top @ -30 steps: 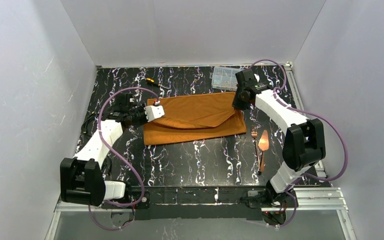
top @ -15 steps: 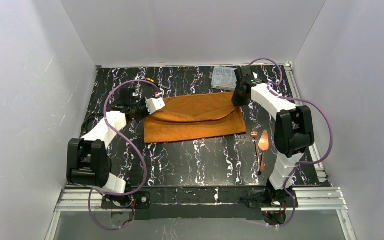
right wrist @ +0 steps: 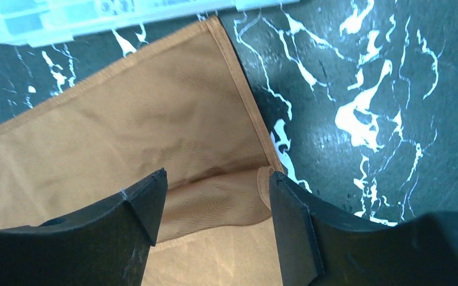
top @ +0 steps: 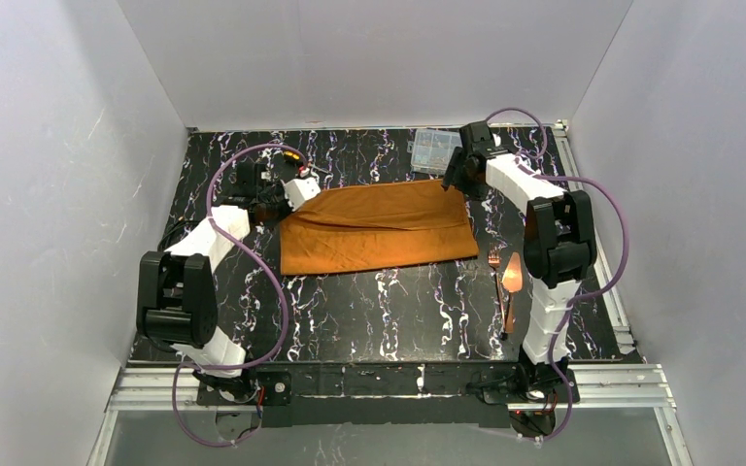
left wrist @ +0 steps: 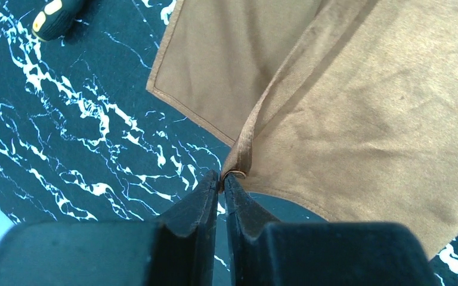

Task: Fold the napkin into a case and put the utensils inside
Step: Fold and flatten the napkin at the center of the board.

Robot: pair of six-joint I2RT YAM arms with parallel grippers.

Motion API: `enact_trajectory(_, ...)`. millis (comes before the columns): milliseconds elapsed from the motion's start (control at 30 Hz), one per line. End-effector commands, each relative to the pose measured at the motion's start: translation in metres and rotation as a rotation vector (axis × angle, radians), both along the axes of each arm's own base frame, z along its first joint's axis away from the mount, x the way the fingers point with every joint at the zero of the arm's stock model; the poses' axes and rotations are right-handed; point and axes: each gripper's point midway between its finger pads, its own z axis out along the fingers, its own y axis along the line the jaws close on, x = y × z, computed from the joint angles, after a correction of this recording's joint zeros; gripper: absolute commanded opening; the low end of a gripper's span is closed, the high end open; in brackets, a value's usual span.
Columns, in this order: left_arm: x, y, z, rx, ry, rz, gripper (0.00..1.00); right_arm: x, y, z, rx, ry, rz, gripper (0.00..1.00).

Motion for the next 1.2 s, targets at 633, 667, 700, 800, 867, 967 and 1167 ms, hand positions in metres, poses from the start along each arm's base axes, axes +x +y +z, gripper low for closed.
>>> enact_trajectory(633,-0.067,-0.006,-0.024,-0.003,0.268,-0.114,0.22,-0.051,0.015,-0.008,0.098,-0.041,0.082,0.65)
enact_trajectory(667,-0.068,-0.005,-0.025,0.005,0.277,-0.117,0.23,-0.049,0.017,-0.009,0.103,-0.038,0.087,0.64)
enact_trajectory(700,-0.066,-0.004,-0.026,0.010,0.274,-0.115,0.24,-0.047,0.019,-0.010,0.106,-0.038,0.087,0.64)
enact_trajectory(800,-0.052,-0.005,-0.023,0.006,0.216,-0.094,0.28,-0.042,0.020,-0.012,0.112,-0.039,0.086,0.62)
enact_trajectory(867,-0.040,-0.006,-0.018,0.002,0.171,-0.069,0.29,-0.038,0.021,-0.014,0.115,-0.037,0.083,0.60)
enact_trajectory(967,-0.030,-0.012,-0.013,0.000,0.125,-0.062,0.33,-0.034,0.021,-0.018,0.118,-0.032,0.083,0.56)
enact_trajectory(1167,-0.033,-0.023,-0.009,0.081,0.045,-0.177,0.45,-0.027,0.024,-0.018,0.129,-0.038,0.085,0.52)
